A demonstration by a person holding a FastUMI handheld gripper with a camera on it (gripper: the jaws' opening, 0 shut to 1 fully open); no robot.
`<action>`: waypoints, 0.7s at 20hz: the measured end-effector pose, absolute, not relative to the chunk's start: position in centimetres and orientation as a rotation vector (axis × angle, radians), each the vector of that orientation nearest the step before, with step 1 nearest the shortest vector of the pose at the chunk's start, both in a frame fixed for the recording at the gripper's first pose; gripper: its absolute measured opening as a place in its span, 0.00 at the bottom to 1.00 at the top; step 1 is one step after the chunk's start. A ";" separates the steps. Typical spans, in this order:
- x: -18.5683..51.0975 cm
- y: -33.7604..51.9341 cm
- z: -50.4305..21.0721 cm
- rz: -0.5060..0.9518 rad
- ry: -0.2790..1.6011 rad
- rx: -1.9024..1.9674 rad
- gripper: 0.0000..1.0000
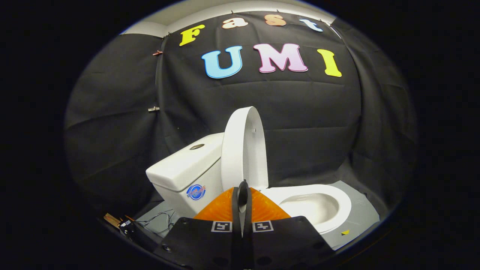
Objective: Open the toilet lid.
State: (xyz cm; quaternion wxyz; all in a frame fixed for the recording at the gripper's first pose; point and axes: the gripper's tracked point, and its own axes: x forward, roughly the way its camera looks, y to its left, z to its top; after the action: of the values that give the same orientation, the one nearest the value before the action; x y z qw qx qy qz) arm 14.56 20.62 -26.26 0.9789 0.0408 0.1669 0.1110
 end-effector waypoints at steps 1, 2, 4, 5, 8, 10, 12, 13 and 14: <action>14.6 21.1 -26.3 0.231 0.333 0.079 0.05; 14.5 21.5 -26.3 0.235 0.331 0.077 0.05; 14.3 22.4 -26.5 0.249 0.334 0.077 0.05; 14.3 22.9 -26.6 0.259 0.335 0.076 0.05; 14.3 24.0 -26.8 0.279 0.338 0.065 0.05; 14.4 24.5 -27.0 0.288 0.344 0.065 0.05; 14.3 24.9 -27.0 0.290 0.346 0.068 0.06; 14.3 25.0 -26.9 0.290 0.345 0.066 0.06; 14.3 25.1 -27.0 0.292 0.347 0.063 0.06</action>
State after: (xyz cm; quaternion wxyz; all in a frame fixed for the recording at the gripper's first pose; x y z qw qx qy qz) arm 14.32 25.09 -26.98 0.9739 0.0310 0.1722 0.1445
